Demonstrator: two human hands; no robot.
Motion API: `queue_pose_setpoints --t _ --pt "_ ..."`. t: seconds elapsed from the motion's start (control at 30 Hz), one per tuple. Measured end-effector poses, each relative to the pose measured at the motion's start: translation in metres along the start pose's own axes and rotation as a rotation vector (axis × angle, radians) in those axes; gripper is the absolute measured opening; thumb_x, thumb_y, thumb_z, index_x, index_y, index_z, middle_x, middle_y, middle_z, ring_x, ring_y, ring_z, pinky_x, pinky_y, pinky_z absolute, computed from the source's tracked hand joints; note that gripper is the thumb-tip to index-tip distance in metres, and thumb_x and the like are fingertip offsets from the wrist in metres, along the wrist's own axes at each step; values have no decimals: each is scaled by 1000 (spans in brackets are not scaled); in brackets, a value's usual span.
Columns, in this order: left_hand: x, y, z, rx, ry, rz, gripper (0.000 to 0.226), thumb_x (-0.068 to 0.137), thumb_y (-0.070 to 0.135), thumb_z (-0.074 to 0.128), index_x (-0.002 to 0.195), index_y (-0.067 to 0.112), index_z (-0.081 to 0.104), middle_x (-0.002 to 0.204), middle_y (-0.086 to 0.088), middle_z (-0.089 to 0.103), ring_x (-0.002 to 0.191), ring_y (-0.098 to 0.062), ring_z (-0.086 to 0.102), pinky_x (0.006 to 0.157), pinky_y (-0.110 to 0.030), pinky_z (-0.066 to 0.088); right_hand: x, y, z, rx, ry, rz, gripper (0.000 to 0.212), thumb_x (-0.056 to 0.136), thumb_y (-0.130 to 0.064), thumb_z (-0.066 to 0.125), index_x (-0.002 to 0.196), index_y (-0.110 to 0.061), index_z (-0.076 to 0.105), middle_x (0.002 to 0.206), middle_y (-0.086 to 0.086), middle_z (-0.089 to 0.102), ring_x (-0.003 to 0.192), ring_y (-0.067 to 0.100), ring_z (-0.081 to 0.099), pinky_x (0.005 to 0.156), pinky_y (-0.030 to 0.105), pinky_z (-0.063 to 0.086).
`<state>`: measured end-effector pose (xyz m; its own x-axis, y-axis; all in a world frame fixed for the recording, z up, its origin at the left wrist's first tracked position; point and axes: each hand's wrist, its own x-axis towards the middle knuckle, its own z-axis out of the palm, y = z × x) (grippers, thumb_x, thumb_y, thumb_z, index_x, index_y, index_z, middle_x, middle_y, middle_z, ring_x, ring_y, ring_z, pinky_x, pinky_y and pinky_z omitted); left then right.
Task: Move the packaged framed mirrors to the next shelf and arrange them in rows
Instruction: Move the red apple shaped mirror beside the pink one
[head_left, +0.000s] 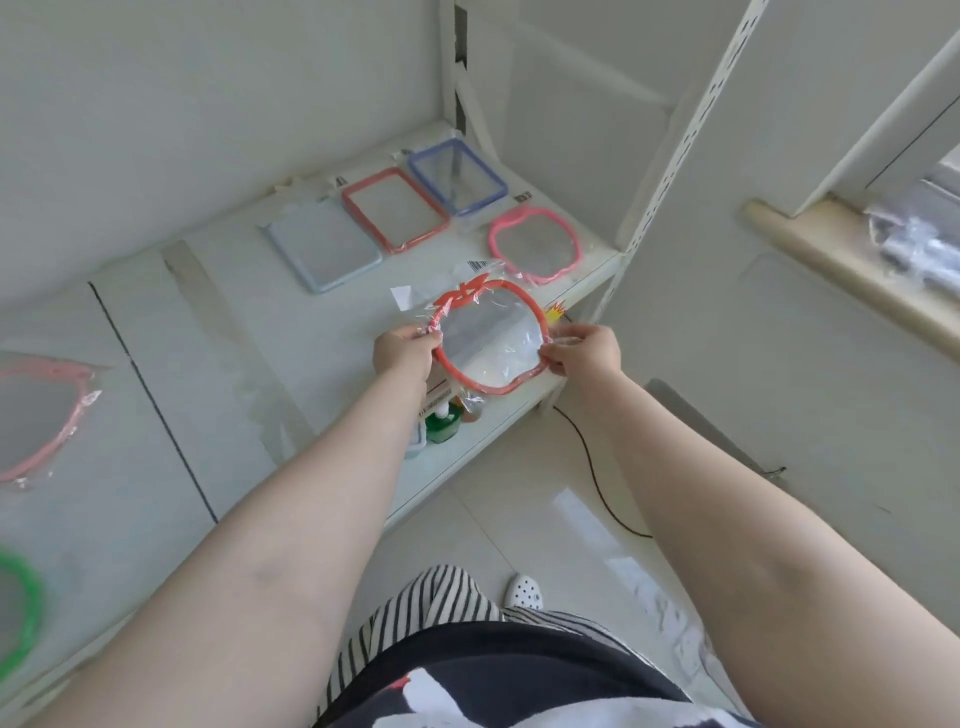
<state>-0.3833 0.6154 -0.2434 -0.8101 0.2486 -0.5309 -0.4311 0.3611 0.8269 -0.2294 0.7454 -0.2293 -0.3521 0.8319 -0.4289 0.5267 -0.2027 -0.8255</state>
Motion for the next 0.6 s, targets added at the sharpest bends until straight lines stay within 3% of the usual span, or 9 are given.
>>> queue_pose_setpoints --t 0.13,0.23,0.37,0.6 --pt "15 9 7 -3 86 -2 26 80 12 72 106 13 73 92 -6 71 81 -20 62 76 -25 46 29 -16 9 -21 -60 4 21 76 2 72 85 -17 68 70 7 68 68 22 67 82 40 60" --pt "35 22 8 -25 145 -11 23 79 9 72 102 12 74 88 -6 70 84 -25 68 75 -26 49 51 -32 21 -51 -115 0 24 76 -2 74 97 -12 71 68 6 69 65 21 69 81 40 61" --pt "72 36 15 -35 198 -26 15 74 8 77 85 15 71 93 -12 74 89 -28 71 88 -33 56 82 -52 36 -109 -158 -27 28 78 -2 73 104 -12 69 68 3 68 65 21 68 79 39 61" --pt "141 30 30 56 197 -75 23 61 9 82 57 19 61 85 -18 75 84 -33 74 86 -44 58 127 -66 54 -167 -139 -21 28 81 1 67 106 -8 61 89 15 72 76 29 73 76 40 60"
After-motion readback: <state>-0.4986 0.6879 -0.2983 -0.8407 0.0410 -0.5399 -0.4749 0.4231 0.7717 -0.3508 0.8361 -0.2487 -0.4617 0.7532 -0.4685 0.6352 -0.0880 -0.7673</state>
